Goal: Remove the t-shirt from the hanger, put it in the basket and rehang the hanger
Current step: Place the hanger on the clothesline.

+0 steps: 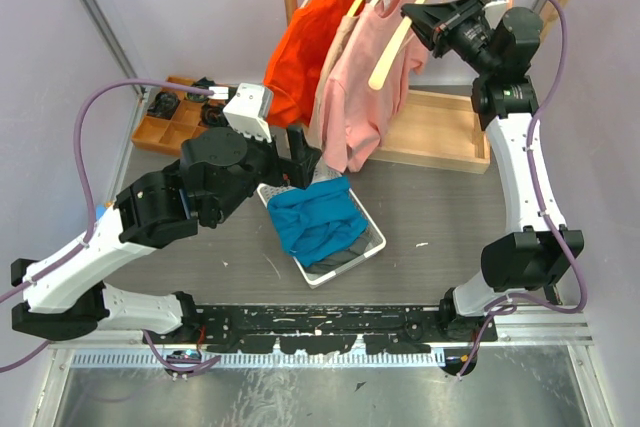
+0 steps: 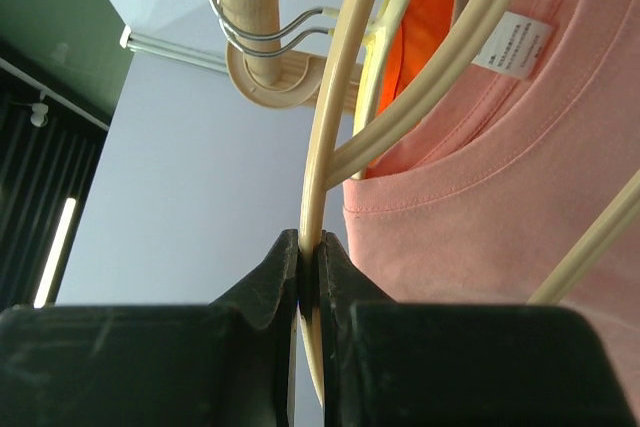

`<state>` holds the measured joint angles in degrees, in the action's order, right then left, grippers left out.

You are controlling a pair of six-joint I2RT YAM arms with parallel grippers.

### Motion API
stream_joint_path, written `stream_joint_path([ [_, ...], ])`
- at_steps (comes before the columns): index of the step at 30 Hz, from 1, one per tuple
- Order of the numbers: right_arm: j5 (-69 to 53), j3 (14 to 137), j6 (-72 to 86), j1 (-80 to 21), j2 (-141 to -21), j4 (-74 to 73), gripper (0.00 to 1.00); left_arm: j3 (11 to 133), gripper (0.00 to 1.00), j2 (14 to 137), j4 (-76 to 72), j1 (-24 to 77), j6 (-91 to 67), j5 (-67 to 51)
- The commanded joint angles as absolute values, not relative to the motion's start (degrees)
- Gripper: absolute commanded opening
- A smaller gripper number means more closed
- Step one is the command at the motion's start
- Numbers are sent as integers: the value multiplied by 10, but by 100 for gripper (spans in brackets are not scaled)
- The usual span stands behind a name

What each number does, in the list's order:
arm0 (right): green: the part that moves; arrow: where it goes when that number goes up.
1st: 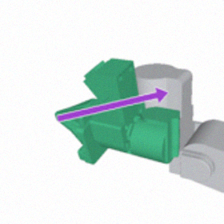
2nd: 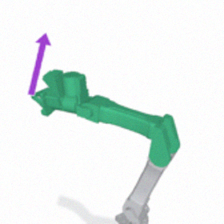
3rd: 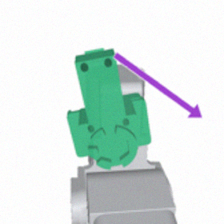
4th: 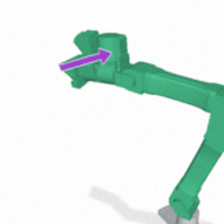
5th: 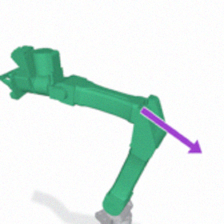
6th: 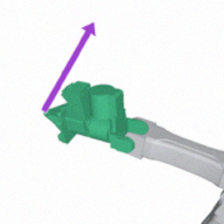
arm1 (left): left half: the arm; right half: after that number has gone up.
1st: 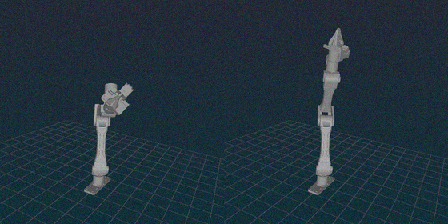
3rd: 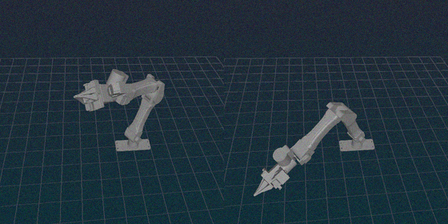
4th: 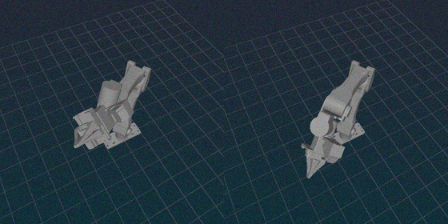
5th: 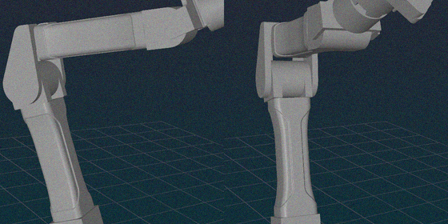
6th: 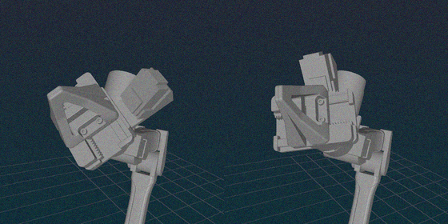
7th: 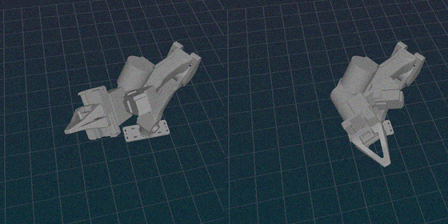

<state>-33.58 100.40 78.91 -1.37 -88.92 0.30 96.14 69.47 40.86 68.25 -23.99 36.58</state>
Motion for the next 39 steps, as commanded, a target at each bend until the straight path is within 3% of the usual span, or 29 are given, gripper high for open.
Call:
stream_joint_path([
  [1,-323,1016,803,-3,-877,7,1,974,98,683,384,680,-235,376],
  [24,-330,941,804,62,-800,-19,1,964,98,684,376,681,-249,360],
  [31,-340,941,800,67,-797,-24,34,958,98,676,376,680,-254,360],
  [34,-343,946,791,67,-793,-34,41,957,98,674,376,680,-254,362],
  [39,-344,949,763,67,-774,-62,45,958,98,676,375,680,-252,360],
])
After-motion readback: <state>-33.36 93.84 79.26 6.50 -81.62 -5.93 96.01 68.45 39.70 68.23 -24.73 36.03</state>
